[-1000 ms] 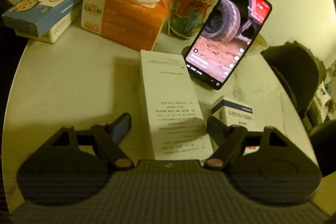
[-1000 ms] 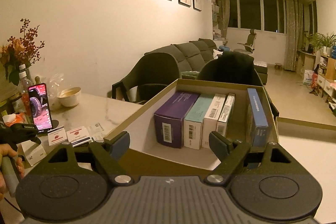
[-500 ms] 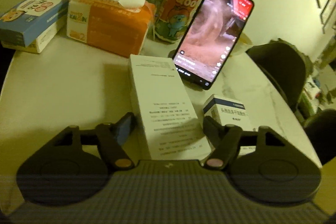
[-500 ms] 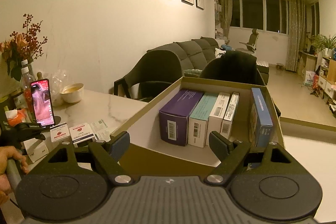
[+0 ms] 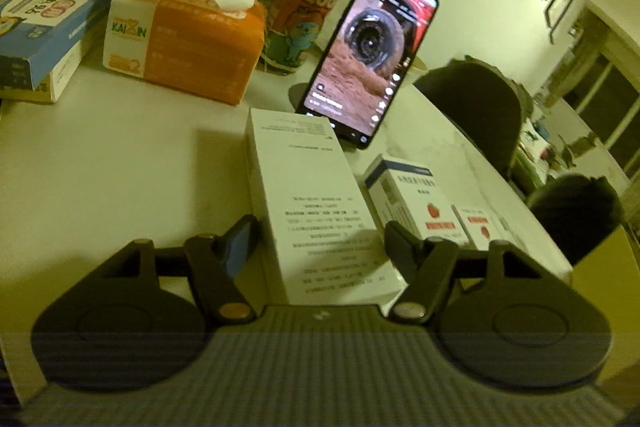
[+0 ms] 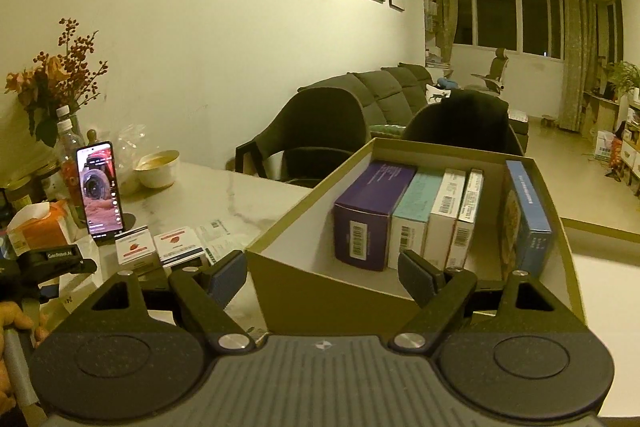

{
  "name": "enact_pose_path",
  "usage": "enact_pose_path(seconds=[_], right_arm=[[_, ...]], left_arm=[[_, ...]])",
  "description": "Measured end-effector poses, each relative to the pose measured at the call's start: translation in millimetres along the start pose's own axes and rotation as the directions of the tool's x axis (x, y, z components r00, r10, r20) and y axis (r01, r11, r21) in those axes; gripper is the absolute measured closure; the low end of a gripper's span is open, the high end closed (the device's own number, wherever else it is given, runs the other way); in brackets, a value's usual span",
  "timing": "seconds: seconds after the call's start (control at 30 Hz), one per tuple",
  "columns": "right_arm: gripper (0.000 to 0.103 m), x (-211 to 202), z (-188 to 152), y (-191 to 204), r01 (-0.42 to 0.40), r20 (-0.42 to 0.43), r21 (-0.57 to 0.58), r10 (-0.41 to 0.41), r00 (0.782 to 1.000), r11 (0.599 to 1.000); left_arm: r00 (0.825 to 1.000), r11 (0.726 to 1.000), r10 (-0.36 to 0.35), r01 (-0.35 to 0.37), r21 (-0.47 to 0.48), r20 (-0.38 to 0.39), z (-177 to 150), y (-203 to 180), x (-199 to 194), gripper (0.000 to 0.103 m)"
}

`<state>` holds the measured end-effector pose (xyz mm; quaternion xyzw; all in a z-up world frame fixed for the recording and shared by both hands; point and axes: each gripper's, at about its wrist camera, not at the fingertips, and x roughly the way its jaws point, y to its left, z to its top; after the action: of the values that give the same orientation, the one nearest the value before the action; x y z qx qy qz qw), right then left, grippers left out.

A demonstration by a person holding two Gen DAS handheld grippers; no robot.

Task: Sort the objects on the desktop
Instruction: 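Move the left tool over the long white box on the table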

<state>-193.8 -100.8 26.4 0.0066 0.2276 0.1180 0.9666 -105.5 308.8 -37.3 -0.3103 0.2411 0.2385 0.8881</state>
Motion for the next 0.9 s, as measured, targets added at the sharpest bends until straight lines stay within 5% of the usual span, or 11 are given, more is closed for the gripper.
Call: enact_pose_path(seconds=[0.47, 0.53, 0.57, 0.7, 0.8, 0.9], right_arm=[[0.018, 3.7, 0.2, 28.4, -0.063, -0.019, -0.007, 0.063, 0.998, 0.998], [0.018, 3.8, 0.3, 32.8, -0.073, -0.021, -0.009, 0.073, 0.997, 0.997], [0.018, 3.8, 0.4, 35.1, -0.078, -0.021, -0.01, 0.078, 0.997, 0.997], [0.018, 3.3, 0.7, 41.9, -0.125, -0.026, 0.009, 0.125, 0.992, 0.992], [0.018, 4.0, 0.1, 46.4, -0.151, -0.032, 0.022, 0.152, 0.988, 0.988], [0.018, 5.9, -1.7, 50.8, -0.152, -0.042, 0.012, 0.152, 0.987, 0.988]], left_arm=[[0.988, 0.988, -0.156, 0.155, -0.017, -0.023, 2.6, 9.5, -21.9, 0.036], [0.983, 0.984, -0.18, 0.179, -0.022, -0.026, 3.0, 10.4, -24.3, 0.096], [0.979, 0.979, -0.201, 0.2, -0.033, -0.039, 3.6, 11.6, -23.5, 0.099], [0.973, 0.979, -0.202, 0.2, -0.024, -0.116, 1.7, 11.2, -14.8, 0.092], [0.971, 0.98, -0.198, 0.191, -0.058, -0.132, -1.4, 14.7, -12.0, 0.056], [0.977, 0.984, -0.174, 0.17, -0.043, -0.123, -1.4, 8.1, -11.1, 0.038]])
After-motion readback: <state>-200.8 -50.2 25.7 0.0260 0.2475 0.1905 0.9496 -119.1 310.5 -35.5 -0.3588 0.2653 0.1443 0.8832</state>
